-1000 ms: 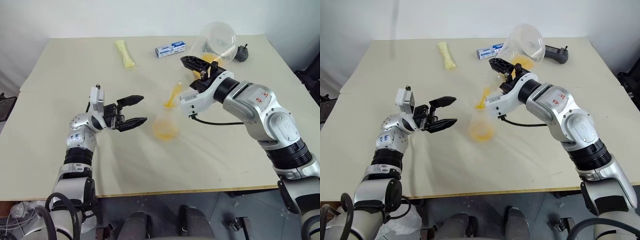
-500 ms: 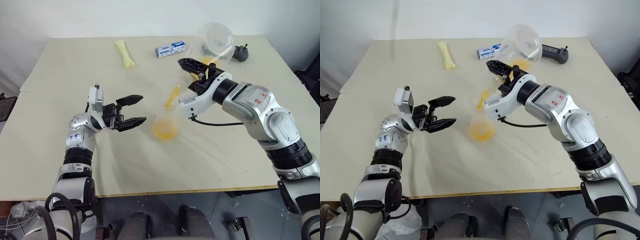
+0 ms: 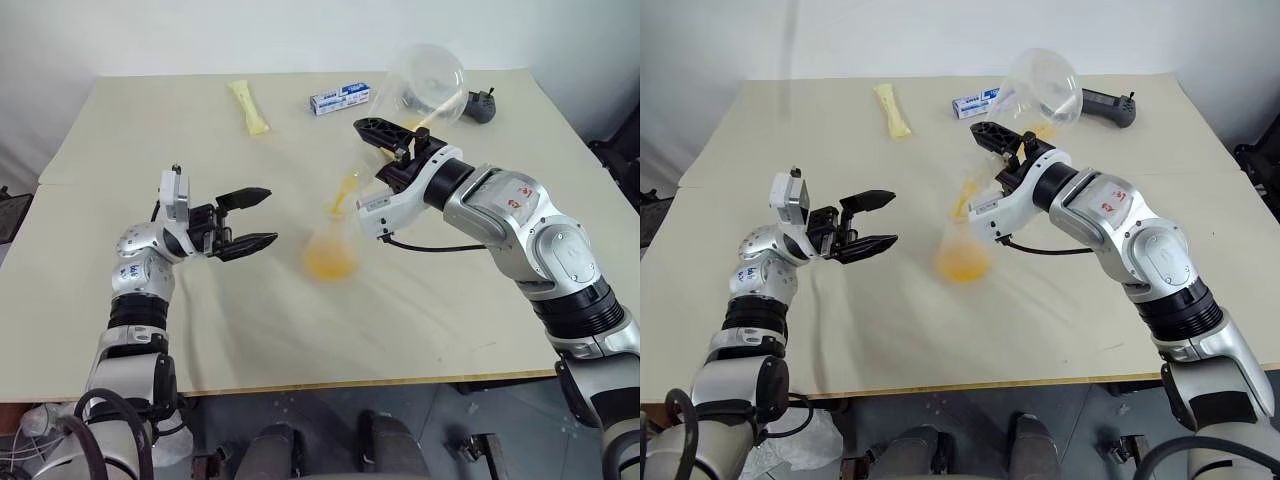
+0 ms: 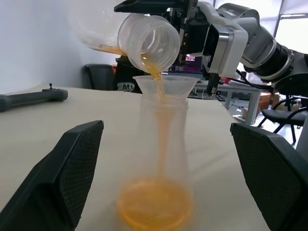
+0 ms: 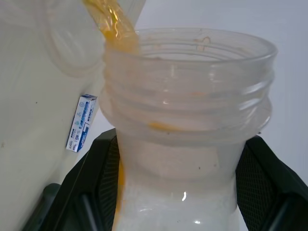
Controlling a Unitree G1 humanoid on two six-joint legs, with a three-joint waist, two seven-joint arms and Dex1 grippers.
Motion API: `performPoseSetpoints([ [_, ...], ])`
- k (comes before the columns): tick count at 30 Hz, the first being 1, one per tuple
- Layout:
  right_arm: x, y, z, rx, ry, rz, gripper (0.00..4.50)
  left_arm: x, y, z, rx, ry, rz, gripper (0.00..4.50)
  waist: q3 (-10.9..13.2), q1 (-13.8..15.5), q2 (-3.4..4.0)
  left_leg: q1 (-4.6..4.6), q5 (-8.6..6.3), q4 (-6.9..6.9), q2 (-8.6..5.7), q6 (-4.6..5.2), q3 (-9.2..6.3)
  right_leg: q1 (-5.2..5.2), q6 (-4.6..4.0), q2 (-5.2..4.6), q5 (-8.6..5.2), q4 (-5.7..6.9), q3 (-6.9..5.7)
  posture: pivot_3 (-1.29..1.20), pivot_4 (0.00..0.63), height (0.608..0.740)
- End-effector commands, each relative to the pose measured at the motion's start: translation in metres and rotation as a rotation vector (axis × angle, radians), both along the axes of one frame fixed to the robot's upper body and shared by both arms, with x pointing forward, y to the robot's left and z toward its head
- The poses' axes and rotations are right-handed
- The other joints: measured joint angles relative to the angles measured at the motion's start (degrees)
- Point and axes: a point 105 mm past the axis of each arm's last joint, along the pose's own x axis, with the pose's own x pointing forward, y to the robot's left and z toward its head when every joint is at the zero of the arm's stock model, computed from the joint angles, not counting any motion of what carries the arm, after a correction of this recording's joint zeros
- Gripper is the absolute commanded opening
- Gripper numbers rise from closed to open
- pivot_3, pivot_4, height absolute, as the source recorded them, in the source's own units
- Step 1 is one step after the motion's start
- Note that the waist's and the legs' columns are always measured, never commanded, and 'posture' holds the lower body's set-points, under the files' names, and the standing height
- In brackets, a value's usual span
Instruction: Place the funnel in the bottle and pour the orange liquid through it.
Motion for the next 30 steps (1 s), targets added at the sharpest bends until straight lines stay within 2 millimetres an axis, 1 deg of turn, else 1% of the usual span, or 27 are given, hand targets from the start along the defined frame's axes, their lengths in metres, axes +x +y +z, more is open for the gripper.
performPoseSetpoints([
  [1, -0.0067, -0.0016, 0.0266, 0.029, -0.095, 0.016, 2.74, -0.0061, 0.0022, 0.0033, 0.017, -0.029, -0.028, 4.50, 0.0, 0.0, 0.00, 0.00, 0.00, 0.00, 0.00, 0.00, 0.00, 0.00, 0.00, 0.00, 0.00, 0.00, 0.00, 0.00, 0.150, 0.740],
  [21, -0.0090, 0.0053, 0.0238, -0.073, -0.128, 0.063, 2.74, -0.0049, -0.0067, 0.0031, -0.005, -0.032, -0.041, 4.50, 0.0, -0.1, 0.00, 0.00, 0.00, 0.00, 0.00, 0.00, 0.00, 0.00, 0.00, 0.00, 0.00, 0.01, 0.00, 0.00, 0.150, 0.740],
  [30, -0.0105, 0.0073, 0.0232, -0.110, -0.141, 0.085, 2.74, -0.0050, -0.0073, 0.0038, -0.009, -0.033, -0.044, 4.50, 0.0, -0.6, 0.00, 0.00, 0.00, -0.01, 0.00, 0.00, -0.02, 0.00, 0.00, 0.00, 0.00, 0.01, -0.01, 0.00, 0.150, 0.740],
])
